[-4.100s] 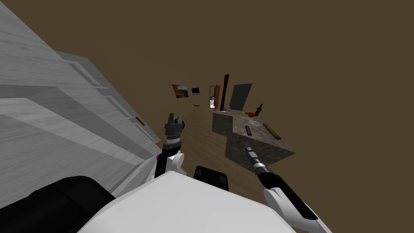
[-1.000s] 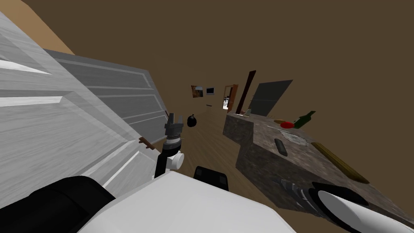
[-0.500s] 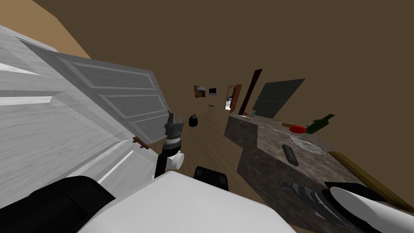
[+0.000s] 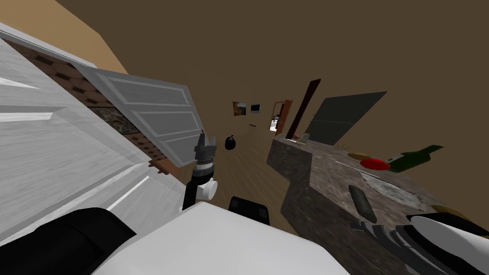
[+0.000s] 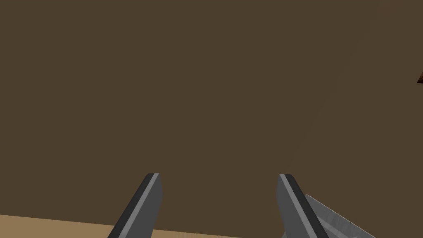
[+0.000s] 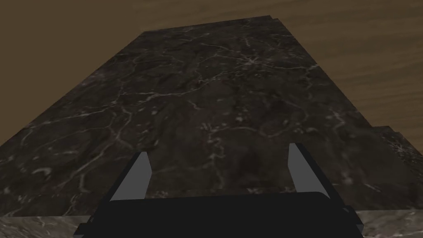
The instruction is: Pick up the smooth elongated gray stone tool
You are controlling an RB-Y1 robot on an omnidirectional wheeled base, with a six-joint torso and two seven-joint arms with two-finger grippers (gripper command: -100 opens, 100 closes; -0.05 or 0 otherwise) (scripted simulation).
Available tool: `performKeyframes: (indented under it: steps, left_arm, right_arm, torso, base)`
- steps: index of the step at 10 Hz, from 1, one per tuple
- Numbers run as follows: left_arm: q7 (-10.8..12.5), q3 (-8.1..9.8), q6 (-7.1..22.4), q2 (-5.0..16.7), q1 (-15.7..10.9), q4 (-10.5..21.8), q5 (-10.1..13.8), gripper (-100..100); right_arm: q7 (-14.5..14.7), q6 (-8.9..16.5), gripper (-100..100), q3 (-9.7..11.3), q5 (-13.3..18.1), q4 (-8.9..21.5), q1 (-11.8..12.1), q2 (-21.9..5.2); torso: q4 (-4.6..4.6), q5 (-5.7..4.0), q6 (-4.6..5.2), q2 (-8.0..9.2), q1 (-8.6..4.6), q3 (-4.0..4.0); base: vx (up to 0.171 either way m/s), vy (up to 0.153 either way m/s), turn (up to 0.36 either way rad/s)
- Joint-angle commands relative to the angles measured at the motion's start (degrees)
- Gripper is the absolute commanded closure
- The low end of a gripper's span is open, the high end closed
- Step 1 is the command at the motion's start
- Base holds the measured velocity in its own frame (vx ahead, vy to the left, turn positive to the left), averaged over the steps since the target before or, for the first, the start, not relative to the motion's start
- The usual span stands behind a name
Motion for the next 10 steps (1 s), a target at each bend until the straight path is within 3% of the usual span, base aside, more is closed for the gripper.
performKeyframes:
  steps: [1,5,7,8,9,10]
  left_arm:
    - [0.0,0.00,0.0,0.0,0.0,0.0,0.0,0]
    - [0.0,0.01,0.0,0.0,0.0,0.0,0.0,0]
    - [0.0,0.01,0.0,0.0,0.0,0.0,0.0,0]
    - [0.0,0.00,0.0,0.0,0.0,0.0,0.0,0]
    - [0.0,-0.01,0.0,0.0,0.0,0.0,0.0,0]
    - [0.0,-0.02,0.0,0.0,0.0,0.0,0.0,0]
  right_arm:
    - [1.5,2.6,-100,0.0,-1.8,2.9,-1.2,-2.1]
    - [2.7,5.6,-100,0.4,-3.8,6.8,-2.5,-4.3]
    - [2.7,5.6,-100,0.7,-3.7,7.1,-2.9,-4.2]
    - [2.8,5.7,0,0.7,-3.7,7.2,-2.9,-4.3]
    - [2.1,5.6,-100,0.7,-3.3,8.9,-3.4,-3.5]
    - [1.7,5.5,-100,0.7,-3.2,9.8,-3.7,-3.1]
  torso:
    - [0.00,0.00,0.00,0.00,0.00,0.00]
    - [-0.06,-0.11,0.03,-0.22,-0.32,-0.14]
    - [-0.06,-0.07,0.04,-0.20,-0.12,-0.12]
    - [-0.01,-0.01,0.06,0.09,0.25,0.03]
    - [0.06,0.07,0.08,0.35,0.52,0.18]
    - [0.13,0.09,0.01,0.67,0.58,0.36]
  base:
    - [0.181,-0.194,0.159]
    - [0.187,-0.242,0.150]
    - [0.133,-0.135,0.057]
    - [0.015,-0.017,0.003]
    - [-0.080,-0.021,0.274]
    - [-0.149,-0.046,0.274]
